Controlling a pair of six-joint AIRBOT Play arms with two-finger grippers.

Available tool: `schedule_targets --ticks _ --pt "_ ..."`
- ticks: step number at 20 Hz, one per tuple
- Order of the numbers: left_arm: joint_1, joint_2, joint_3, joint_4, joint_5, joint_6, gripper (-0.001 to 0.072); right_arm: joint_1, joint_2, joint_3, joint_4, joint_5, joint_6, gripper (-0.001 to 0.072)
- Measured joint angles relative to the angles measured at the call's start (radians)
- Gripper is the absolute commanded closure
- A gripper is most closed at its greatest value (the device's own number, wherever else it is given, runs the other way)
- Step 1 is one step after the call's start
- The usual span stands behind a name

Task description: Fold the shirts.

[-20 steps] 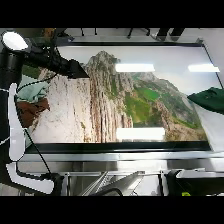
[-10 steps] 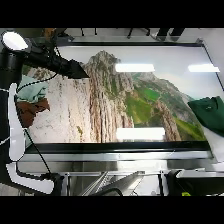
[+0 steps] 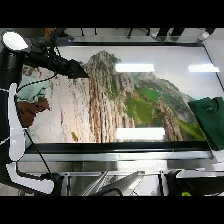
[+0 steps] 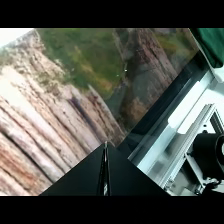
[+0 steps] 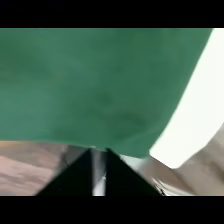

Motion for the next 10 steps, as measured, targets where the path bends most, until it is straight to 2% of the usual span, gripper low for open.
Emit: schedule_targets --ticks 6,10 --pt "0.0 0.026 -0.008 0.0 0.021 0.0 0.0695 0.166 0.048 0.04 0.214 -0.104 -0.045 0.0694" --pt "-0.009 0.167 -0.189 0.0 0.043 0.009 0.0695 0.37 0.174 -0.149 0.265 -0.14 -0.084 0.0694"
